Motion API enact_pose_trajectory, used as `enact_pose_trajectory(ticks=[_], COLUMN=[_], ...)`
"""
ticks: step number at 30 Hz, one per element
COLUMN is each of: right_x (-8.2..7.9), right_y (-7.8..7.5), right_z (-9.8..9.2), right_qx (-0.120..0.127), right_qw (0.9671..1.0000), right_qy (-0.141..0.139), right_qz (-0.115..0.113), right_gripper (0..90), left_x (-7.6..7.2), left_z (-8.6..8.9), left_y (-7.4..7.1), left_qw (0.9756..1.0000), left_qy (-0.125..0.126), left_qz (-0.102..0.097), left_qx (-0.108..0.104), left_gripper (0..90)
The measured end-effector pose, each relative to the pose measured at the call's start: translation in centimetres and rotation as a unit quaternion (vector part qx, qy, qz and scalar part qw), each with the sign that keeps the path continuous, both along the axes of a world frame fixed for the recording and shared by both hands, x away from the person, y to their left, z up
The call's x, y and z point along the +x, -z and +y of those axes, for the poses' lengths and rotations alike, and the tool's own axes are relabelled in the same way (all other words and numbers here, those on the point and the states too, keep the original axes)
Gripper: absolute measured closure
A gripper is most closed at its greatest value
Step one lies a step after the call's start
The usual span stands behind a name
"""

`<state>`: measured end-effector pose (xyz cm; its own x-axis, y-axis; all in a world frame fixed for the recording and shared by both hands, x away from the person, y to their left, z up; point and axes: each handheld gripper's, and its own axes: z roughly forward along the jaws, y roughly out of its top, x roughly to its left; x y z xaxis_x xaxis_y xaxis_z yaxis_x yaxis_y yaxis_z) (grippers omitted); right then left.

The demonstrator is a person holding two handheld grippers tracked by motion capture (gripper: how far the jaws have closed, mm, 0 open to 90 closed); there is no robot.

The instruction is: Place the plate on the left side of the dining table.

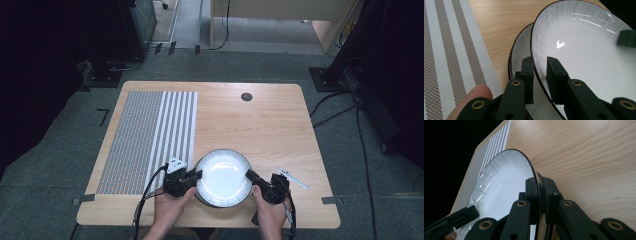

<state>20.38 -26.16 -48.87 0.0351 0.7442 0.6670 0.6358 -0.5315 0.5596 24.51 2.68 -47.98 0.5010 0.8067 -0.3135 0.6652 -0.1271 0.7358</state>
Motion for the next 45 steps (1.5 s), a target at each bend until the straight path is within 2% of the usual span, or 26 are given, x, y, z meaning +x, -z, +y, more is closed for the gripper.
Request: enact_pose_trajectory(ticks=[6,18,27,38,45], right_x=[0.2,1.9,3.8,6.3,8.0], right_y=[-0.7,-1.5,-2.4,-3.0,-3.1], right_z=[0.6,3.2,5.8,9.1,11.7], right_qx=[-0.001,0.004,0.003,0.004,0.005], right_qw=[0.9999,0.9996,0.9990,0.9974,0.9960], right_qy=[-0.006,-0.027,-0.043,-0.071,-0.089], right_qz=[-0.011,-0.011,-0.014,-0.007,-0.007], right_gripper=[85.1,85.1,85.1,85.2,85.2], left_x=[0.0,0.6,1.4,2.3,2.8], left_z=[0.6,3.5,6.2,9.6,11.7], left_y=[-1.0,-2.0,-2.9,-3.3,-3.5], left_qw=[1.0000,0.9995,0.9983,0.9966,0.9949], left_qy=[-0.006,-0.030,-0.054,-0.080,-0.097], left_qz=[-0.007,-0.008,-0.018,-0.018,-0.024], left_qx=[0.004,0.007,0.006,0.001,0.009], left_gripper=[77.7,77.9,78.0,78.6,78.6])
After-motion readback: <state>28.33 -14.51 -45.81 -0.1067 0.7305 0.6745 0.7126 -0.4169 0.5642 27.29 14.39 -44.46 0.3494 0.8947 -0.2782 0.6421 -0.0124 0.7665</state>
